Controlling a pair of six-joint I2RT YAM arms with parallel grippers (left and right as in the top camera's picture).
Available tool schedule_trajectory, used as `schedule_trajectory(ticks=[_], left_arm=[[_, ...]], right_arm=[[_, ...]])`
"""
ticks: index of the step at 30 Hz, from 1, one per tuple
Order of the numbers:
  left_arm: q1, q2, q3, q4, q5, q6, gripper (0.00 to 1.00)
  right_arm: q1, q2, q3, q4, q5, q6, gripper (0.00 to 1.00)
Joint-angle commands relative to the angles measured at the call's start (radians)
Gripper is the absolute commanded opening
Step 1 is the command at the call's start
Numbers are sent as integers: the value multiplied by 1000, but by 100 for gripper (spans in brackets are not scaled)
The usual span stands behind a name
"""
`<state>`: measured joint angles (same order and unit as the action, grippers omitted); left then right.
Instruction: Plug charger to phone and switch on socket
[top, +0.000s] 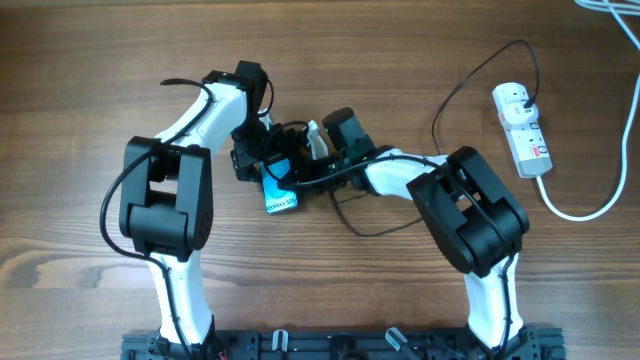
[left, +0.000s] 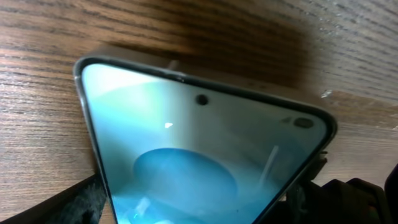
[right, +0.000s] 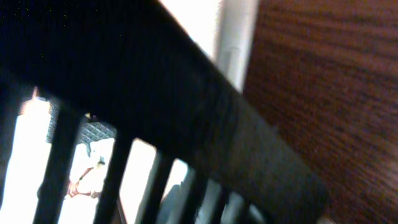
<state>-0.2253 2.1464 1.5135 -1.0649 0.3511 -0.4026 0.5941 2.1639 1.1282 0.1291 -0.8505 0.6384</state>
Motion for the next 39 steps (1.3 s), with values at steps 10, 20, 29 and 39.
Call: schedule_trajectory(ticks=[10,20,29,39], left_arm=[[6,-113,-40,57,175,87,98],[23,-508,-40,162,296,111,95],[35,-660,-40,187,335,112,90],[150,-710,-40,94,347,203,89]], right_arm=[[-57,31,-8,41,-256,32,4],[-111,31,-8,1062,-569,874,4],[-128,31,-8,1326,-632,1098,4],[-202,26,27,1526,-641,1283,4]])
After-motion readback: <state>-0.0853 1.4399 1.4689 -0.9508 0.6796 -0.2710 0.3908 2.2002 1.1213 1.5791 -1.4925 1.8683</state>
